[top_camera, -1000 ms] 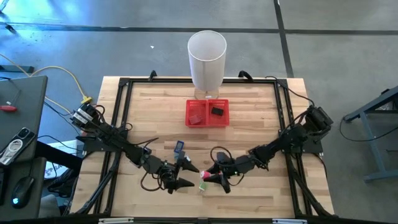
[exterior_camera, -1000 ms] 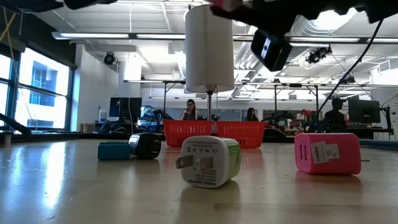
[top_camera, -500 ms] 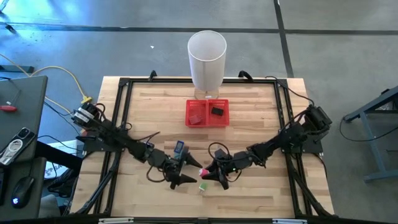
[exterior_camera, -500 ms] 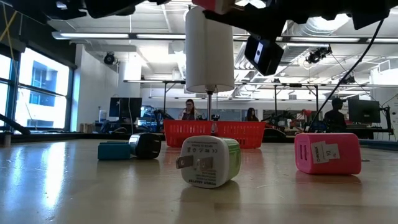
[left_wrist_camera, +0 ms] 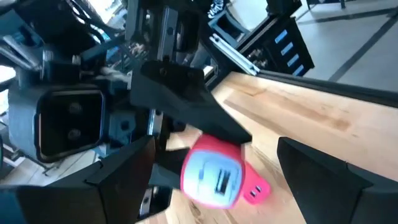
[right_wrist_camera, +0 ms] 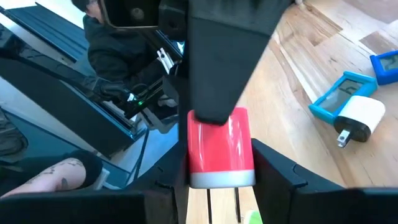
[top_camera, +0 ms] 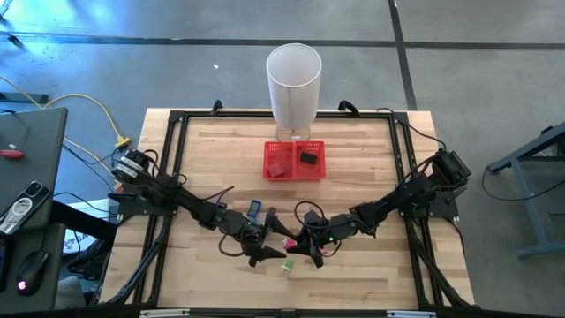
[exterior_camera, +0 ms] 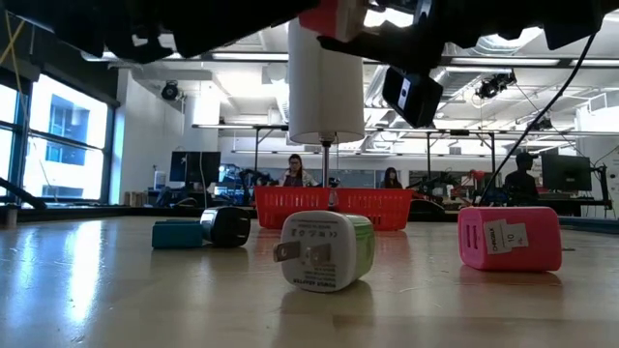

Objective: Pick & Place Office items
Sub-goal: Put the white pink charger adapter into the left red bin

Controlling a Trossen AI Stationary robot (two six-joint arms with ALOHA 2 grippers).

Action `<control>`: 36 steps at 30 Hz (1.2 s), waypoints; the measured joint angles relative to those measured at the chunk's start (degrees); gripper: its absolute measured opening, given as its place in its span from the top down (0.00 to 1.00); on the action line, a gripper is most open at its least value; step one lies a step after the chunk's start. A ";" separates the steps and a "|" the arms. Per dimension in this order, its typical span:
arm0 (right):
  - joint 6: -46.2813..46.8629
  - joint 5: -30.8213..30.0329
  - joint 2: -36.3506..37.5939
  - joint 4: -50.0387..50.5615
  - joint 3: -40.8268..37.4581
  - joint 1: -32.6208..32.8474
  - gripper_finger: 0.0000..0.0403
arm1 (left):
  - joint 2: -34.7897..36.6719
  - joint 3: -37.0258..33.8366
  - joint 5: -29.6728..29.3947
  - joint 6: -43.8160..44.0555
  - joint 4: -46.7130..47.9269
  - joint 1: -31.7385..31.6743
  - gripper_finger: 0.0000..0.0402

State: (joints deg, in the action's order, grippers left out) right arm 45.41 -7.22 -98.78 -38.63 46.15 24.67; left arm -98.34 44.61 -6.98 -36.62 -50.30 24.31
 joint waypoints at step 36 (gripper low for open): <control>-0.18 -0.17 0.00 1.45 0.00 -0.09 0.70 | -0.88 0.47 -0.27 -1.07 1.85 -0.85 0.41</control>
State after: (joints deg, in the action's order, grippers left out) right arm 45.23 -7.39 -98.78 -37.19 46.15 24.58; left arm -99.22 45.08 -7.25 -37.69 -48.45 23.46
